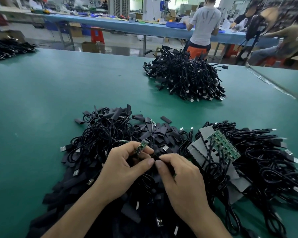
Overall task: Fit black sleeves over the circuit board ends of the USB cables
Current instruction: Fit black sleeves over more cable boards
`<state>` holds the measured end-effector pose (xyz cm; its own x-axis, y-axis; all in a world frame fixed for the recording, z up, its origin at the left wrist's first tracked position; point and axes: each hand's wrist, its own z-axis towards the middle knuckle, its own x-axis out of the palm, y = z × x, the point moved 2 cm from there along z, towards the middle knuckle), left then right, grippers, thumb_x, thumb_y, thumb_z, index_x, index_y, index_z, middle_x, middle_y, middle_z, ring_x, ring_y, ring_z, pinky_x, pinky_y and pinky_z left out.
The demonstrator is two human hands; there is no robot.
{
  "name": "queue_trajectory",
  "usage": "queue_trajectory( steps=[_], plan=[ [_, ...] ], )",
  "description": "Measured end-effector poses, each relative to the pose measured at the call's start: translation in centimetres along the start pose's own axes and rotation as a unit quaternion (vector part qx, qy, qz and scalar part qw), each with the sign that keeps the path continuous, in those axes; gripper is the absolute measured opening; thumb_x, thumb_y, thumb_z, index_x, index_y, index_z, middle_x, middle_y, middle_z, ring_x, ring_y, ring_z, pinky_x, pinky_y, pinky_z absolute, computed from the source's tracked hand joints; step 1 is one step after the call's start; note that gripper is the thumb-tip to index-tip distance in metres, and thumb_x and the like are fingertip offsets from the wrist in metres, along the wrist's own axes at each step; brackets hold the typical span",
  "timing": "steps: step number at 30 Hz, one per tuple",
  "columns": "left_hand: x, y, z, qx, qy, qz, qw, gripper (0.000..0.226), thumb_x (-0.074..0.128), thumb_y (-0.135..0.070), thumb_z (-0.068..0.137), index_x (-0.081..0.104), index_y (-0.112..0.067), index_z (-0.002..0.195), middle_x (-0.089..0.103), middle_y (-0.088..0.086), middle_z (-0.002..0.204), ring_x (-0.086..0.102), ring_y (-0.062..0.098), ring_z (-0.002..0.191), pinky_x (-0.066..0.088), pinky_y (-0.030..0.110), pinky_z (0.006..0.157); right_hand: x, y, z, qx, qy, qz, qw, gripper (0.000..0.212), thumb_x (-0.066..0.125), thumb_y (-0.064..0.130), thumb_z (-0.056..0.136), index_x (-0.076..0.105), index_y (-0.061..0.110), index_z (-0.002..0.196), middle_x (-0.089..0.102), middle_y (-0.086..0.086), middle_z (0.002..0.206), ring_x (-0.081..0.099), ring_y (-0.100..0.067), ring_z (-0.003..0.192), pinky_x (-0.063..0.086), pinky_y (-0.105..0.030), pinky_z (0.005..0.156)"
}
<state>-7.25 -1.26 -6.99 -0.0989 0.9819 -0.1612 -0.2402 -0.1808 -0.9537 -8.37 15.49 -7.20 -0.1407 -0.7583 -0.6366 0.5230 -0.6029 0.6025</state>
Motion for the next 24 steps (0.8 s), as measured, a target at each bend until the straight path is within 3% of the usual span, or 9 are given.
queue_trajectory(
  steps=[3, 10, 20, 24],
  plan=[
    [-0.02, 0.08, 0.14, -0.006, -0.004, -0.006, 1.000, 0.022, 0.073, -0.017, 0.078, 0.070, -0.032, 0.094, 0.071, -0.001, 0.075, 0.063, 0.004, 0.067, 0.051, 0.016, 0.065, -0.21, 0.05, 0.03, 0.008, -0.006, 0.029, 1.000, 0.029, 0.056, 0.056, 0.083, 0.058, 0.044, 0.109, 0.056, 0.026, 0.082, 0.059, -0.004, 0.081, 0.052, -0.031, 0.069],
    [-0.11, 0.28, 0.11, -0.015, -0.008, -0.004, 1.000, 0.025, 0.074, -0.018, 0.076, 0.069, -0.035, 0.094, 0.070, -0.004, 0.074, 0.064, 0.006, 0.068, 0.051, 0.016, 0.066, -0.02, -0.36, -0.11, -0.011, -0.022, 0.027, 0.999, 0.031, 0.074, 0.040, 0.082, 0.074, 0.026, 0.110, 0.068, 0.017, 0.096, 0.064, -0.008, 0.091, 0.055, -0.037, 0.076],
    [-0.12, 0.11, 0.06, -0.022, 0.005, -0.015, 1.000, 0.022, 0.076, -0.018, 0.075, 0.071, -0.028, 0.093, 0.070, -0.002, 0.076, 0.067, 0.010, 0.072, 0.055, 0.020, 0.071, 0.33, -0.75, -0.20, -0.032, -0.025, 0.003, 0.999, 0.024, 0.077, 0.030, 0.083, 0.076, 0.025, 0.107, 0.070, 0.017, 0.093, 0.061, -0.002, 0.088, 0.055, -0.036, 0.075],
    [-0.06, 0.10, 0.14, -0.014, -0.001, -0.005, 1.000, 0.018, 0.076, -0.017, 0.075, 0.073, -0.027, 0.089, 0.073, 0.000, 0.081, 0.068, 0.010, 0.073, 0.056, 0.021, 0.071, 0.24, -0.63, -0.14, -0.030, -0.030, 0.009, 0.999, 0.030, 0.072, 0.036, 0.083, 0.075, 0.024, 0.110, 0.069, 0.017, 0.096, 0.062, -0.004, 0.090, 0.055, -0.037, 0.076]
  ],
)
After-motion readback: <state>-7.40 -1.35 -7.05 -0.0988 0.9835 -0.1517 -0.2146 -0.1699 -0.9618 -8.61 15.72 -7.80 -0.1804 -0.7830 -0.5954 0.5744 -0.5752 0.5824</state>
